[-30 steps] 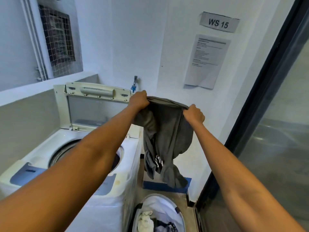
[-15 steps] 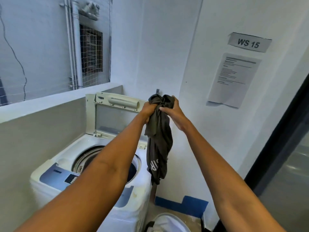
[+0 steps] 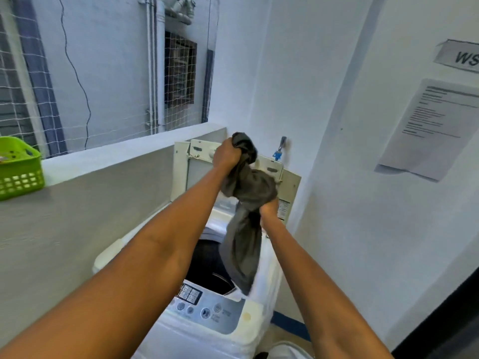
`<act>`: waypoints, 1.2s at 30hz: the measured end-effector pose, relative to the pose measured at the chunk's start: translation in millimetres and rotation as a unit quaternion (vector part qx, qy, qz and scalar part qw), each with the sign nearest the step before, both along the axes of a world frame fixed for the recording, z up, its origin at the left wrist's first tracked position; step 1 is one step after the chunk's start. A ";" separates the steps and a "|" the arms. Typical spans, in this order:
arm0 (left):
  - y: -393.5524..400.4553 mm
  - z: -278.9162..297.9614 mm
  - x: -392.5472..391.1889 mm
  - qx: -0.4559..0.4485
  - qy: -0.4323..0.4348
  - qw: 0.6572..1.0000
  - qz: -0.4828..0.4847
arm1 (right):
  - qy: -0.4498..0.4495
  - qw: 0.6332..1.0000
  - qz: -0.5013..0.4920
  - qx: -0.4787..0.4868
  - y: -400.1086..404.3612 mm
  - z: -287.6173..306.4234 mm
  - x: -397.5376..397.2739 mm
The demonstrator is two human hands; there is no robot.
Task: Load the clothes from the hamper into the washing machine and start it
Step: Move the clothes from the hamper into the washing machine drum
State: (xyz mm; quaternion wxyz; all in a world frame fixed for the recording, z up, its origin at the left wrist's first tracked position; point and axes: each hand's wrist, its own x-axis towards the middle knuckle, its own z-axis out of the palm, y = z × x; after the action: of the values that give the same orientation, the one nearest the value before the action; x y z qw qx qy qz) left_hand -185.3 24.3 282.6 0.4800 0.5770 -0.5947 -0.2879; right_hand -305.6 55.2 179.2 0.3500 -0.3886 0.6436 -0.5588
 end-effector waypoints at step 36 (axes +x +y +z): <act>-65.9 -273.2 26.3 0.371 0.005 0.896 -0.242 | 0.125 0.970 0.095 0.184 -49.1 -224.0 49.5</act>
State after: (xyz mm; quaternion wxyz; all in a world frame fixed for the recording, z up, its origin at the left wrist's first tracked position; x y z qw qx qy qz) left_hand -159.0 -41.6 9.4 0.1496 0.5497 -0.5634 -0.5983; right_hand -256.1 6.1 -44.8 0.3835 -0.4436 0.7341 -0.3424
